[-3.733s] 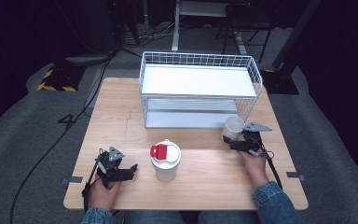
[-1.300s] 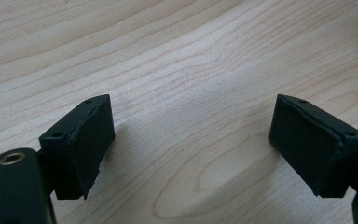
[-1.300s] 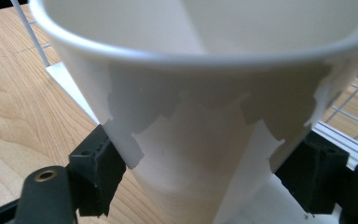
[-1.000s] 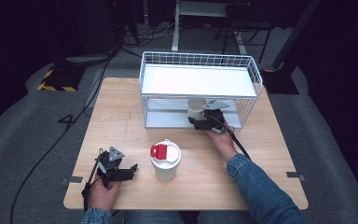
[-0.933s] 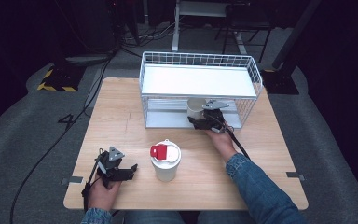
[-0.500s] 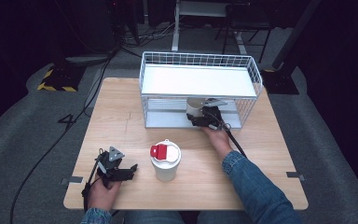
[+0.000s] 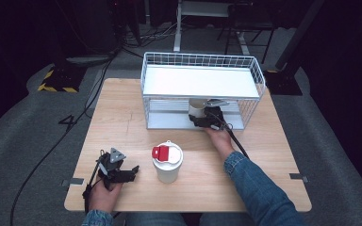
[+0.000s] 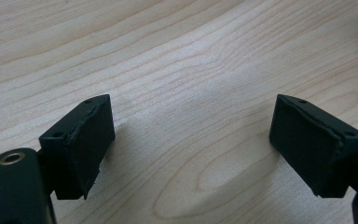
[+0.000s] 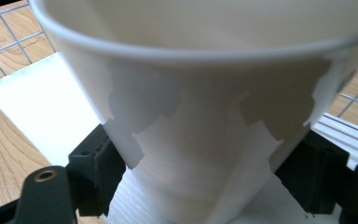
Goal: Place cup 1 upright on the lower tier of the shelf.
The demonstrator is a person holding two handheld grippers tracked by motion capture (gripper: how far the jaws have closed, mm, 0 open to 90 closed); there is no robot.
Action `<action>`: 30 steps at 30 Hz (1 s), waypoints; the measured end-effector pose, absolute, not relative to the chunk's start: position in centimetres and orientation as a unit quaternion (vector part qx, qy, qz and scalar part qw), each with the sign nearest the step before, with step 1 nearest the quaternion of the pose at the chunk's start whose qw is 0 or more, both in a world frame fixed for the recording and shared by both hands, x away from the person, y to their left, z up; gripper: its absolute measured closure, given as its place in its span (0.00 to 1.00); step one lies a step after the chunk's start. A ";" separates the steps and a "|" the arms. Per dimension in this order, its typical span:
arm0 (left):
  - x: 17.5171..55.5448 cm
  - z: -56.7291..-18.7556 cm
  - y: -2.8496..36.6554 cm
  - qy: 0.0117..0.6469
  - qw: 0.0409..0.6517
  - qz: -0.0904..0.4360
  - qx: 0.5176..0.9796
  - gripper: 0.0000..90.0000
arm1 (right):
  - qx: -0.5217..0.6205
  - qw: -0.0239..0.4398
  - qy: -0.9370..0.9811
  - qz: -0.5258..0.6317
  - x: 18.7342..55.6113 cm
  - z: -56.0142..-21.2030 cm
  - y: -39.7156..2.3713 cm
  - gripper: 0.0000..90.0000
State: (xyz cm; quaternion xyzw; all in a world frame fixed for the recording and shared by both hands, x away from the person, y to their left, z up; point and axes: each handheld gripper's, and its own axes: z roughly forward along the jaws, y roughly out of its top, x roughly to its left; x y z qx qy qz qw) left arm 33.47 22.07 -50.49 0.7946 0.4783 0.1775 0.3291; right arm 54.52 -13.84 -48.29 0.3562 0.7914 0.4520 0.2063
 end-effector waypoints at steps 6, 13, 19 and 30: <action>33.5 -50.5 22.1 0.479 0.330 0.178 0.794 0.16 | 0.362 0.204 0.790 0.451 54.6 -48.3 -13.9 0.22; 33.5 -50.5 22.1 0.478 0.329 0.177 0.795 0.16 | 0.378 0.197 0.780 0.457 54.7 -48.2 -14.2 0.16; 33.5 -50.5 22.1 0.478 0.330 0.177 0.794 0.16 | 0.370 0.207 0.782 0.458 54.2 -48.0 -14.4 0.14; 33.7 -50.5 22.1 0.474 0.331 0.176 0.797 0.16 | 0.356 0.216 0.781 0.466 51.0 -47.2 -16.0 0.12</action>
